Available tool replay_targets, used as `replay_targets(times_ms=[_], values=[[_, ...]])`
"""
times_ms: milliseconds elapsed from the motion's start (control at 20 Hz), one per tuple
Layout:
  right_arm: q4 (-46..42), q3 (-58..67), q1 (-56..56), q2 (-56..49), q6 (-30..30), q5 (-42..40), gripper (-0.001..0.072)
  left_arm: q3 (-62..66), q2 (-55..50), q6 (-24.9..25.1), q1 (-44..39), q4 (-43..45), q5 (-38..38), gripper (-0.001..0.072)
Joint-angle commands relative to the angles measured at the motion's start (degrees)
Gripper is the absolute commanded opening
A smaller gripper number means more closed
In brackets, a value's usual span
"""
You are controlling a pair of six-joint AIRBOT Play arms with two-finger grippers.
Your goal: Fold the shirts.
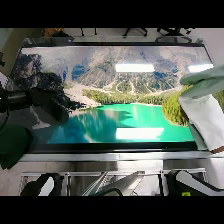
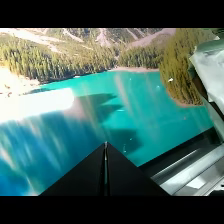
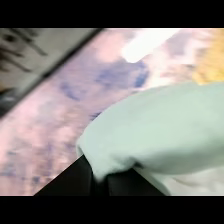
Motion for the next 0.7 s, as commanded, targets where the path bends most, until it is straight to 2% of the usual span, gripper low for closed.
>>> replay_targets(times_ms=[0, 300, 350, 400, 450, 500, 650], values=[[-24.04, -2.10, -0.63, 6.05, 9.99, 6.32, 0.0015, -0.02, -0.04, -0.02, 0.04, 0.00, -0.17, 0.0015], [-38.93, -10.10, -0.63, 9.05, 10.01, 22.10, 0.0017, -0.02, -0.04, 0.55, 0.04, 0.07, -1.05, 0.0015], [-41.59, -10.54, -0.63, 8.83, 10.03, 25.14, 0.0039, -0.02, -0.04, 0.57, 0.04, 0.07, -1.64, 0.0015], [-44.54, -10.54, -0.63, 8.61, 10.03, 27.04, 0.0182, -0.02, -0.04, 0.57, 0.04, 0.00, -1.92, 0.0015], [-46.77, -10.54, -0.63, 8.52, 10.03, 27.52, 0.0368, -0.02, -0.04, 0.57, 0.04, -0.02, -1.92, 0.0015], [-48.06, -10.49, -0.63, 8.61, 10.03, 27.34, 0.0449, -0.02, -0.04, 0.55, 0.04, -0.02, -2.10, 0.0015], [-47.71, -10.40, -0.55, 8.90, 10.03, 24.22, 0.0459, -0.02, -0.04, 0.55, 0.04, -0.04, -3.15, 0.0015]])
